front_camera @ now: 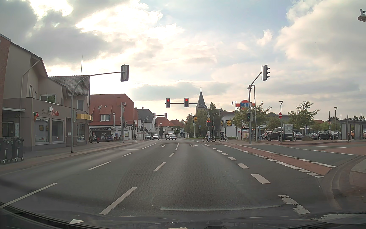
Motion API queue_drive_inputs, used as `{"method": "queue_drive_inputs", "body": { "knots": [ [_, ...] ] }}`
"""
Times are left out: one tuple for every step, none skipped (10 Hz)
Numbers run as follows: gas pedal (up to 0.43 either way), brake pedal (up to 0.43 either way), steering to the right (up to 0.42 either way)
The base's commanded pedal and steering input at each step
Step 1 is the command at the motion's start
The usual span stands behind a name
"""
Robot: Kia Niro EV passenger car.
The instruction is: Follow the waypoints while adhering to traffic rules and regulations
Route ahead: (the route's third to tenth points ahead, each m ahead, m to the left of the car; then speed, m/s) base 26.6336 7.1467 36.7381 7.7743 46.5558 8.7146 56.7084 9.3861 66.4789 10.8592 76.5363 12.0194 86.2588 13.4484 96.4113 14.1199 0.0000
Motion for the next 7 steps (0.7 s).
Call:
{"method": "queue_drive_inputs", "body": {
  "knots": [
    [0.0,0.22,-0.005],
    [0.0,0.22,-0.005],
    [0.0,0.22,-0.005],
    [0.0,0.22,-0.005],
    [0.0,0.22,-0.005],
    [0.0,0.22,-0.005],
    [0.0,0.22,-0.005]
  ]
}}
